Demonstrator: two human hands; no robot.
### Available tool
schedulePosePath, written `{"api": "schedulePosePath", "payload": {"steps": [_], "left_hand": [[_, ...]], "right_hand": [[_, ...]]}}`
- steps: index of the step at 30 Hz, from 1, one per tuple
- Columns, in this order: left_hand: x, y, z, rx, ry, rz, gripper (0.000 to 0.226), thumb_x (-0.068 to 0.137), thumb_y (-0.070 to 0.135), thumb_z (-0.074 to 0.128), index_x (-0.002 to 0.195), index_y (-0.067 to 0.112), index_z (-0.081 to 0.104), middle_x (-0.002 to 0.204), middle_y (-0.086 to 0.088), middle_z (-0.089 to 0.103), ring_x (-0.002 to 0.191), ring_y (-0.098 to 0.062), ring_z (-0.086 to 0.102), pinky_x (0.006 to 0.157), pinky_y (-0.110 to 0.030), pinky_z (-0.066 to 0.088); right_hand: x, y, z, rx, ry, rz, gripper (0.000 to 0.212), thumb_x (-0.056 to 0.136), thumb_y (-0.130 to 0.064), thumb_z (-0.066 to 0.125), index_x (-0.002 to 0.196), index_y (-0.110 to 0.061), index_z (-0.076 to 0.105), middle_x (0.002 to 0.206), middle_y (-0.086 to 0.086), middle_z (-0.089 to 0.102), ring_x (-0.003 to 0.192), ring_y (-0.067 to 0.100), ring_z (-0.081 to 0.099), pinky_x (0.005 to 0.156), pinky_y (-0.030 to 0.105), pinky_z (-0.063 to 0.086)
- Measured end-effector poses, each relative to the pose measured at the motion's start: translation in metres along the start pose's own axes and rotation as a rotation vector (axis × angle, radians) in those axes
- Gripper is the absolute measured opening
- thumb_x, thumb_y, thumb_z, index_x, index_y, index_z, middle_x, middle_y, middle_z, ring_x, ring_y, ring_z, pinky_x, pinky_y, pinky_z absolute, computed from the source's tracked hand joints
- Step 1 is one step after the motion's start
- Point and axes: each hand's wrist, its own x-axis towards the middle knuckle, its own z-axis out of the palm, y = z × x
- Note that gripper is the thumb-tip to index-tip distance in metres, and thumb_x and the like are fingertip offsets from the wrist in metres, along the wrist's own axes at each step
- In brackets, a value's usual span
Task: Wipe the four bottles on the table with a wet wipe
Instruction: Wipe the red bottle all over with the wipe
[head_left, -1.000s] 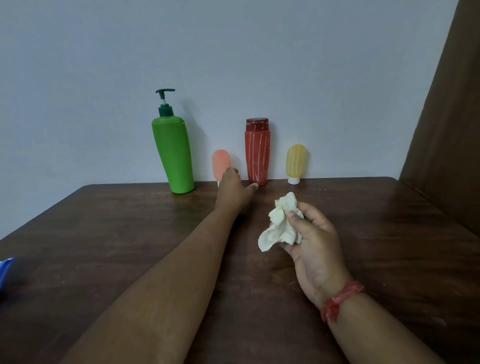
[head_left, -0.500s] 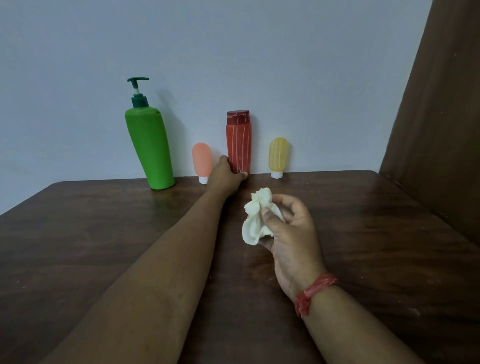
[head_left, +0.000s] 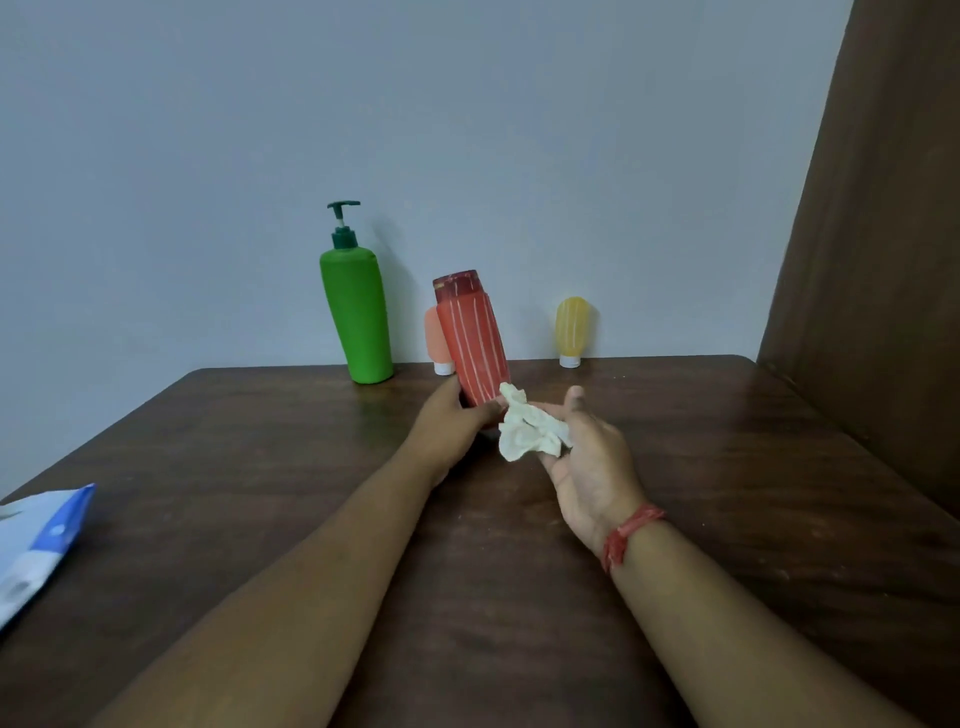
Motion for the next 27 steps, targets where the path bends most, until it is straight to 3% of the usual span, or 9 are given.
{"api": "schedulePosePath", "payload": {"steps": [4, 7, 10, 16, 22, 27], "left_hand": [[-0.054, 0.003, -0.017, -0.01, -0.007, -0.029, 0.044, 0.091, 0.022, 0.073, 0.133, 0.021, 0.059, 0.123, 0.008, 0.07, 0.111, -0.008, 0.065, 0.101, -0.031, 0.05], [-0.087, 0.004, -0.03, -0.011, -0.048, -0.071, 0.051, 0.092, 0.021, 0.073, 0.14, 0.021, 0.054, 0.127, 0.009, 0.068, 0.118, -0.008, 0.062, 0.108, -0.036, 0.047], [-0.11, 0.009, -0.039, -0.002, -0.101, -0.096, 0.047, 0.094, 0.019, 0.069, 0.138, 0.021, 0.051, 0.125, 0.012, 0.066, 0.117, -0.005, 0.06, 0.107, -0.032, 0.045], [-0.123, 0.014, -0.046, -0.06, -0.177, -0.103, 0.044, 0.097, 0.019, 0.065, 0.134, 0.032, 0.044, 0.124, 0.019, 0.062, 0.116, 0.001, 0.057, 0.097, -0.021, 0.044], [-0.115, 0.012, -0.043, -0.086, -0.21, -0.086, 0.048, 0.097, 0.025, 0.065, 0.137, 0.035, 0.041, 0.127, 0.017, 0.061, 0.12, -0.004, 0.057, 0.106, -0.03, 0.045], [-0.109, 0.009, -0.041, -0.125, -0.208, -0.08, 0.046, 0.097, 0.027, 0.065, 0.137, 0.033, 0.043, 0.131, 0.011, 0.062, 0.124, -0.012, 0.058, 0.112, -0.041, 0.044]], "right_hand": [[-0.012, -0.003, 0.001, -0.056, -0.025, -0.076, 0.008, 0.094, 0.001, 0.058, 0.093, 0.001, 0.067, 0.101, 0.018, 0.072, 0.094, 0.026, 0.07, 0.08, 0.028, 0.056], [-0.022, -0.01, 0.002, -0.058, -0.071, -0.146, 0.022, 0.088, 0.012, 0.06, 0.104, -0.002, 0.062, 0.108, 0.014, 0.071, 0.102, 0.027, 0.068, 0.089, 0.032, 0.055], [-0.032, -0.015, 0.006, -0.169, -0.121, -0.213, 0.034, 0.087, 0.008, 0.065, 0.116, -0.009, 0.065, 0.114, 0.006, 0.072, 0.108, 0.02, 0.068, 0.094, 0.034, 0.053], [-0.048, -0.016, 0.019, -0.488, -0.117, -0.458, 0.026, 0.086, 0.0, 0.069, 0.094, -0.024, 0.072, 0.103, -0.004, 0.071, 0.099, 0.011, 0.067, 0.084, 0.025, 0.054], [-0.048, 0.0, 0.019, -0.949, -0.07, -0.794, 0.02, 0.084, 0.001, 0.063, 0.088, -0.018, 0.069, 0.1, -0.01, 0.055, 0.097, 0.007, 0.06, 0.079, 0.022, 0.052], [-0.047, 0.003, 0.019, -1.109, -0.063, -0.79, 0.016, 0.09, -0.001, 0.06, 0.096, -0.014, 0.068, 0.103, -0.007, 0.056, 0.098, 0.007, 0.056, 0.076, 0.008, 0.042]]}}
